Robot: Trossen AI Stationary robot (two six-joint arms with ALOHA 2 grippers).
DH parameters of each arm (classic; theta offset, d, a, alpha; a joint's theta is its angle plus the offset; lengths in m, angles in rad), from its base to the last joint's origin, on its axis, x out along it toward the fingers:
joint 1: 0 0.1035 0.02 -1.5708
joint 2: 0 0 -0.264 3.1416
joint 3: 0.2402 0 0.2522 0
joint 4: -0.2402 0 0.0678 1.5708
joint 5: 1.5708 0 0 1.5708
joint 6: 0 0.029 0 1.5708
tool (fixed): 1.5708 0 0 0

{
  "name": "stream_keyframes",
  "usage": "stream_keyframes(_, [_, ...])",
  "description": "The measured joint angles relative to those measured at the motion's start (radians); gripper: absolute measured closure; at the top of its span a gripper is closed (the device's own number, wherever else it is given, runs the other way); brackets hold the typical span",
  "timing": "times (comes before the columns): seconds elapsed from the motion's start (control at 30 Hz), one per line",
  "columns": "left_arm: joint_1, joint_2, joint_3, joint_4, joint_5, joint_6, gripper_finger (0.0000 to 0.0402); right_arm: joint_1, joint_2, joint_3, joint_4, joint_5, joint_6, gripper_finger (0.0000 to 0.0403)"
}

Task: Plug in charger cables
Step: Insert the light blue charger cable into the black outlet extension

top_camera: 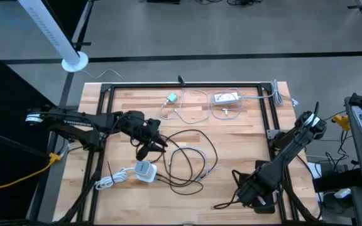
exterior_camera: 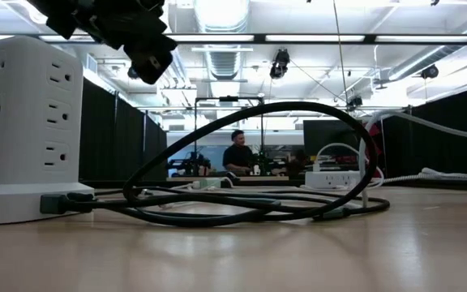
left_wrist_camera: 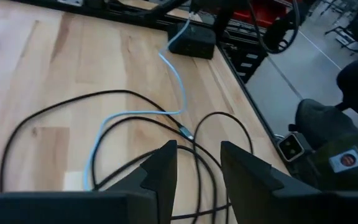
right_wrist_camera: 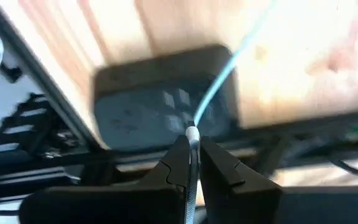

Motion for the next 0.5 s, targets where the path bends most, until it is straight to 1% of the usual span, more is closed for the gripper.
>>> stream_keyframes(0.07, [-0.008, 0.000, 0.000, -0.003, -0.001, -0.009, 0.0296, 0.002, 0.017, 0.000, 0.041, -0.009, -0.003, 0.0394])
stream_keyframes(0.27, [-0.012, 0.000, -0.002, -0.004, -0.004, -0.023, 0.0297, 0.009, 0.084, -0.001, 0.050, -0.045, -0.051, 0.0394])
stream_keyframes(0.5, [-0.012, 0.000, -0.004, -0.004, -0.004, -0.017, 0.0296, 0.026, 0.095, -0.003, 0.038, -0.051, -0.029, 0.0394])
